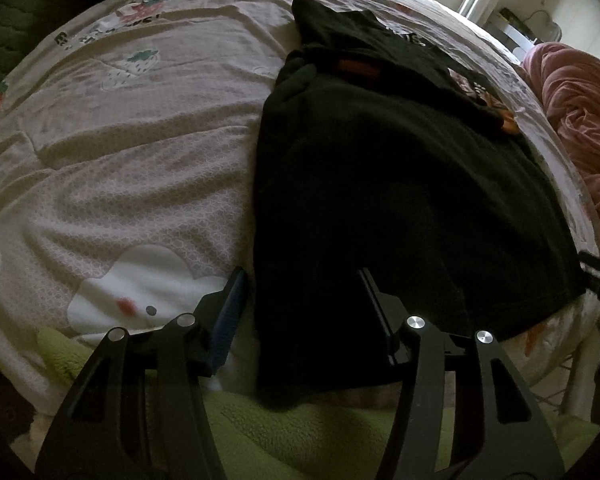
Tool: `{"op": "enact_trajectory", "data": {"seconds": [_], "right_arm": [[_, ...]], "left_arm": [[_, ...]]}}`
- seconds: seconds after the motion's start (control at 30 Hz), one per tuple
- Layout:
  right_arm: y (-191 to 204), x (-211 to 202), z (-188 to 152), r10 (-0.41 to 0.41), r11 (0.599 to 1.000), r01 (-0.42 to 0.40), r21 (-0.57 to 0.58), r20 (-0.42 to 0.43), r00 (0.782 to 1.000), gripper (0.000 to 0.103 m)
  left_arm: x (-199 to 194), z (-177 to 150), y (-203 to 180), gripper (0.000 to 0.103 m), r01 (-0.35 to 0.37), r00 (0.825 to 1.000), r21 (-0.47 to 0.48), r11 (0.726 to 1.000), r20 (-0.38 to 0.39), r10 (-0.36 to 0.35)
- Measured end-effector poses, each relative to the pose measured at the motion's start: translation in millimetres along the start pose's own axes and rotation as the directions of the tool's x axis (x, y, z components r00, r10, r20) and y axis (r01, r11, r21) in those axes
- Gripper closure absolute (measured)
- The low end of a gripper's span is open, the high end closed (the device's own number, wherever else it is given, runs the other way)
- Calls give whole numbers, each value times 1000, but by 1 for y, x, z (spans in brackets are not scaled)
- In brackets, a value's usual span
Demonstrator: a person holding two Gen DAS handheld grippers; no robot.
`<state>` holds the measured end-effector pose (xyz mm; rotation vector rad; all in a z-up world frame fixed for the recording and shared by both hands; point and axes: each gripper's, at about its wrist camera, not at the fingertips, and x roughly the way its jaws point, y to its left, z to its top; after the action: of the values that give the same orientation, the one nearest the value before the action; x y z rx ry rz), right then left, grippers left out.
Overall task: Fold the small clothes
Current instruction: 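Move both tools to the black shirt hem and close on it, then lift the hem with both tools and fold it over toward the collar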
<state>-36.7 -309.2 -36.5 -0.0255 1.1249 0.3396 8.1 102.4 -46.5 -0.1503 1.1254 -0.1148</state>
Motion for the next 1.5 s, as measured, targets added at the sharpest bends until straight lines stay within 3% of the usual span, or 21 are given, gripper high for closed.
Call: {"op": "enact_trajectory", "data": {"seconds": [0.03,0.07,0.27,0.4,0.47,0.5,0.6,0.7,0.83,0.87,1.0,1.03,1.27,1.5], "right_arm": [[-1,0,-3,12,1000,-12,6,-13,1000,14],[-2,0,-6,22,1000,-22,10,-19,1000,26],[-7,2,-16,34,999,-33,33,-36,999,38],[-5,3,-16,48,999,-48,25,-23,999,73],[0,2,-15,47,999,-47,-10,-19,999,80],[2,1,-15,45,999,-45,-26,-17,999,94],[1,-10,-7,110,994,-109,-23,32,993,94],[0,-35,6,175,985,-172,-34,139,975,95],[-3,-61,21,191,982,-185,-49,252,949,95],[-5,-65,23,191,982,-186,-46,271,943,95],[-12,-76,31,187,982,-185,-36,327,927,95],[-13,-77,30,187,982,-187,-34,334,924,95],[-20,-77,29,187,981,-194,-17,362,913,95],[-24,-84,33,182,981,-196,-7,408,895,95]], "left_arm": [[0,0,0,56,1,1000,1,1000,-1,-1],[0,0,0,56,1,1000,1,1000,-1,-1],[-2,-3,1,56,12,1000,1,1000,-1,-12],[-4,-5,2,56,16,1000,-3,1000,-2,-16],[-4,-5,2,56,12,1000,-1,1000,-2,-12],[-4,-6,1,56,3,1000,6,1000,-1,-3],[-4,-7,-2,56,-14,1000,21,1000,0,14],[-3,-7,-1,56,-9,1000,17,1000,-2,9],[-2,-7,-4,58,-29,1000,38,999,-2,29],[-2,-8,-5,62,-34,999,42,999,-2,34],[-6,-7,-5,98,-31,999,38,999,13,30],[-8,-7,-7,100,-26,1000,40,999,17,25],[-33,3,-15,100,-6,995,49,999,97,1],[-68,24,-11,100,41,979,10,999,198,-42]]}}
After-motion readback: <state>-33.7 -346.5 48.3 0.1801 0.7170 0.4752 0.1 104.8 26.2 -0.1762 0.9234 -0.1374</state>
